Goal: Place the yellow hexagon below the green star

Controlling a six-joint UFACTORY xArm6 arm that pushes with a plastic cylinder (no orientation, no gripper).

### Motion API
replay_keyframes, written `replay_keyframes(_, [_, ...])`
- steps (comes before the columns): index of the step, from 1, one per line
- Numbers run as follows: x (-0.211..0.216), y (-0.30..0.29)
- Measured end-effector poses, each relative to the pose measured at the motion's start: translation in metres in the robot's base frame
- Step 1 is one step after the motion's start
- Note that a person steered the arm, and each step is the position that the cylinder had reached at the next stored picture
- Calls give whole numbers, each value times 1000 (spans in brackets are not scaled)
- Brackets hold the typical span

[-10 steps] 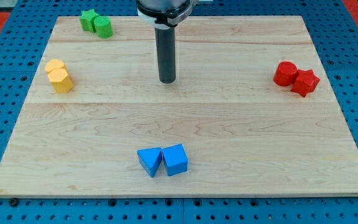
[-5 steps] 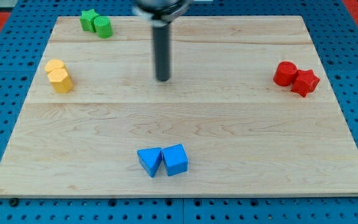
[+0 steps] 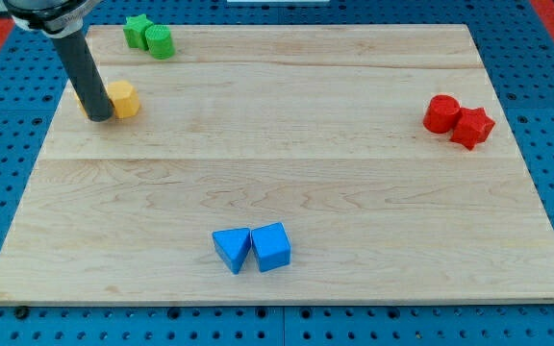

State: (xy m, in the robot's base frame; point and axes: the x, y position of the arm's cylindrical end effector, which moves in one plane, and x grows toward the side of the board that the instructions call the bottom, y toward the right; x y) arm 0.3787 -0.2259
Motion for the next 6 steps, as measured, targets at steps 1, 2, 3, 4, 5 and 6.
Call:
replay_keyframes(1, [-2, 30])
replay_keyframes(2, [-41, 43])
replay_keyframes(3, [-108, 40])
replay_keyframes(4, [-99, 64])
replay_keyframes(5, [-39, 60])
replay_keyframes(6, [-20, -19])
